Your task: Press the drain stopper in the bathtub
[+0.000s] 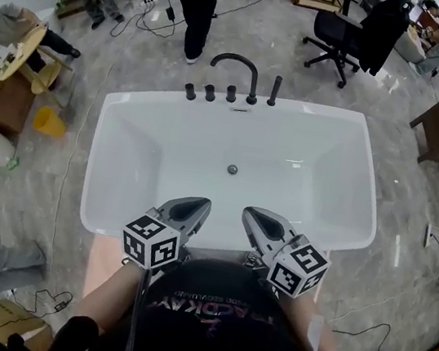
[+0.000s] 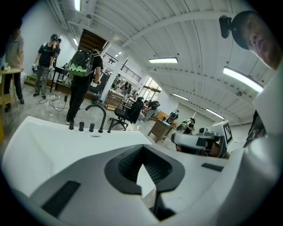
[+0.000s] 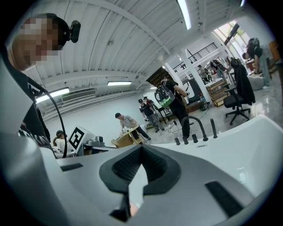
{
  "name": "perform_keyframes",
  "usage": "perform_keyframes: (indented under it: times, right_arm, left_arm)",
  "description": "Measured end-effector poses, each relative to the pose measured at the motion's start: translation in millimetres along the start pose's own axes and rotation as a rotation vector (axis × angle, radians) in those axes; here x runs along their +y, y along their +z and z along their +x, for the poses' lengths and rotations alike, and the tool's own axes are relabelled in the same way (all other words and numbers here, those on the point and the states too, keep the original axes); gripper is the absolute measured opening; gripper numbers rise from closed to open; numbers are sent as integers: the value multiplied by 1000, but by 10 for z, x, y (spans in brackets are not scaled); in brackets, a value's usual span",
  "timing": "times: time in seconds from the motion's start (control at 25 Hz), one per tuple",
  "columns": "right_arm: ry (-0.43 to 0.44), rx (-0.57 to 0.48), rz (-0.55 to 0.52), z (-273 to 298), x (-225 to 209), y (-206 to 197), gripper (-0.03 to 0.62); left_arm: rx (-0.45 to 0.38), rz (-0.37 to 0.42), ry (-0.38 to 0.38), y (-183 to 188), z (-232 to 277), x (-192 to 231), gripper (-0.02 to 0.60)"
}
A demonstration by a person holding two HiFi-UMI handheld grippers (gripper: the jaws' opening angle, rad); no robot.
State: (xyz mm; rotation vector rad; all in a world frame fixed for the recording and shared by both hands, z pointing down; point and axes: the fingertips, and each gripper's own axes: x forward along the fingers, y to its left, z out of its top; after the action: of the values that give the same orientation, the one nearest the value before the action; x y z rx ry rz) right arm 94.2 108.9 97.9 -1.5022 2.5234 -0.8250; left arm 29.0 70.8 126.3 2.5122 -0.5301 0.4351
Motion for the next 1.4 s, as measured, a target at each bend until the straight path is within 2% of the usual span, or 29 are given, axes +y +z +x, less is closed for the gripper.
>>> perform_keyframes:
  times: [1.4]
  right_arm:
    - [6, 14, 11, 57, -37, 18, 12]
  left_arm:
    - [2, -2, 5, 44, 19, 31, 5]
